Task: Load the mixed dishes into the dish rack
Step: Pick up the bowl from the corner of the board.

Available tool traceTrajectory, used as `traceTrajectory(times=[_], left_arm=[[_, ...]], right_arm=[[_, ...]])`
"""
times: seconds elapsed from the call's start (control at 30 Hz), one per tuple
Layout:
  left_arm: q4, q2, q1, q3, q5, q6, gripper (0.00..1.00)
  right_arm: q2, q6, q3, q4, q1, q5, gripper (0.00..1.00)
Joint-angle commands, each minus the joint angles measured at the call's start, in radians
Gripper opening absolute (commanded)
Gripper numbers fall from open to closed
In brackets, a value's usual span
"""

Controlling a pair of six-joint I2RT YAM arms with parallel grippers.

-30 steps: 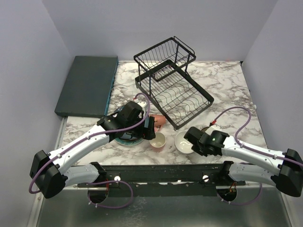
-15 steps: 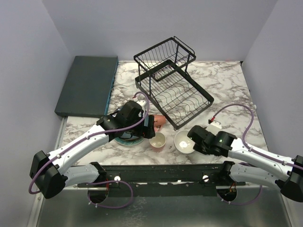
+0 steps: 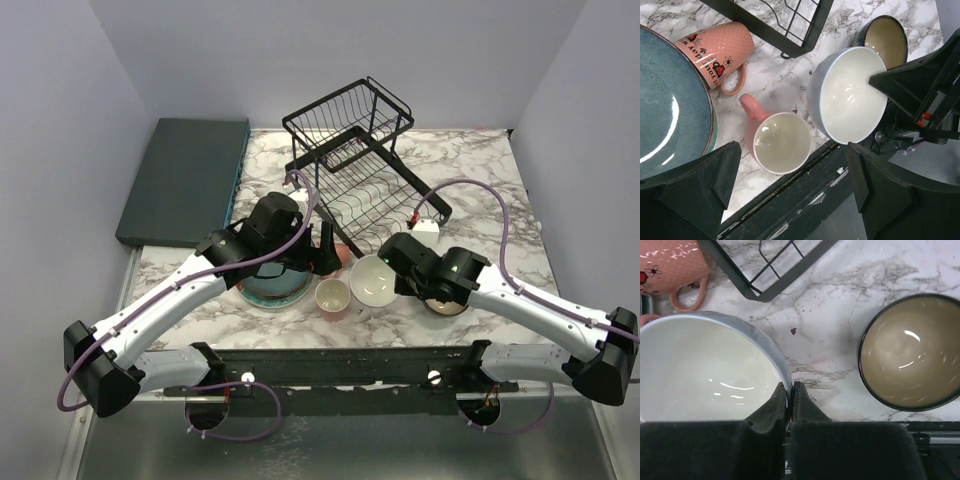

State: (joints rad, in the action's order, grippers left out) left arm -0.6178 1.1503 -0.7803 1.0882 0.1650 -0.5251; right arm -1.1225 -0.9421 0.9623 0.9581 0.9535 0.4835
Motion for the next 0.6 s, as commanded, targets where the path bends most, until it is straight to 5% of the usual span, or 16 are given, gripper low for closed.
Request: traceTrajectory(times=[0.0,0.57], left_arm=[[-0.018,0.019,0.002,0.039,0.026,-0.029,0.94],[-0.046,0.097,0.002,0.092,-0.012,-0.082,0.93]], right_arm=[[-0.049,0.157,0.117,-0.006,-0.005,0.046,0.0],[-0.212,0.384,0.353,-0.027,-0.005,0.042,0.01]])
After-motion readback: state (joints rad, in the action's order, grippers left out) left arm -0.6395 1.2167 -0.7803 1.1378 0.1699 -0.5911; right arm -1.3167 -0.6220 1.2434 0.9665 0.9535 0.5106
